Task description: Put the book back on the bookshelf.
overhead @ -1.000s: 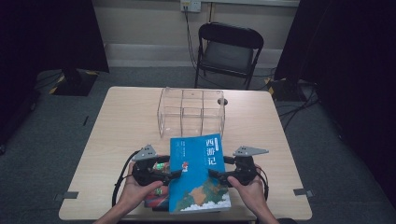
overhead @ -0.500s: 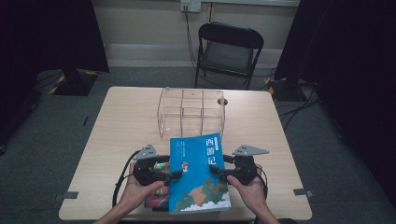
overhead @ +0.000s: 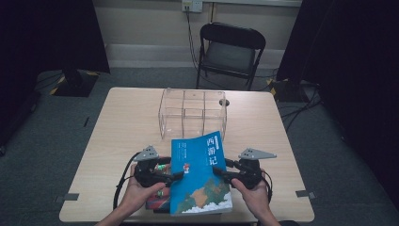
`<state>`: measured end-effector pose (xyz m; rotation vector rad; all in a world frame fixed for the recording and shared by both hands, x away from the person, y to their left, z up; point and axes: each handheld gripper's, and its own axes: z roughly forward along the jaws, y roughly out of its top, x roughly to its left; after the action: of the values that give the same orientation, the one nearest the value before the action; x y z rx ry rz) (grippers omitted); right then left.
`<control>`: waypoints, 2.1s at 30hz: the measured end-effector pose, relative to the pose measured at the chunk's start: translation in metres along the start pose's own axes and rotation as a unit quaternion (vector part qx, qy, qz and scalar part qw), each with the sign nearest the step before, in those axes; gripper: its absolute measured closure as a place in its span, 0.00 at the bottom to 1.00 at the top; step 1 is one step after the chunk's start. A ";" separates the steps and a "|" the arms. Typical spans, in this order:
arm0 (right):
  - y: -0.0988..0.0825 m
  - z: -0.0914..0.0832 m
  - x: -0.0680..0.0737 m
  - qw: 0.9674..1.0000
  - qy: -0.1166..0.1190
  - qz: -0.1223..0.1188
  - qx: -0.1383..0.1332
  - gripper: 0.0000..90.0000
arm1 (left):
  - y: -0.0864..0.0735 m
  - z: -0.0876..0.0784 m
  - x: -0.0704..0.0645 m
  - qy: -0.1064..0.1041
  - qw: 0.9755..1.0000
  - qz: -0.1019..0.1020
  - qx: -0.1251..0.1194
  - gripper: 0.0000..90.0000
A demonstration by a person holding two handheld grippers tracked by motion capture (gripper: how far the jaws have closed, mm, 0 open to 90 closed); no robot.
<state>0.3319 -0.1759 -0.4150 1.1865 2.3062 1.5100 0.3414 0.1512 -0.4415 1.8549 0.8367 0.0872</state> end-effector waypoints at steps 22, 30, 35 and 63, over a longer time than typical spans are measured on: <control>0.027 0.028 -0.016 0.998 0.028 -0.009 0.060 0.31 | 0.004 0.003 0.003 -0.002 1.000 0.004 0.012 0.14; 0.040 0.050 -0.019 0.998 0.017 0.011 0.063 0.30 | 0.004 0.003 0.004 -0.006 1.000 0.002 0.011 0.14; 0.033 0.042 -0.019 0.997 0.030 0.027 0.060 0.42 | 0.004 0.002 0.004 -0.007 1.000 0.005 0.012 0.15; 0.041 0.060 -0.024 0.990 0.113 0.019 0.082 0.64 | 0.007 0.005 0.009 -0.003 1.000 -0.012 0.014 0.14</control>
<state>0.4006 -0.1413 -0.4170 1.1569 2.6138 1.5670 0.3536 0.1506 -0.4409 1.8697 0.8599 0.0563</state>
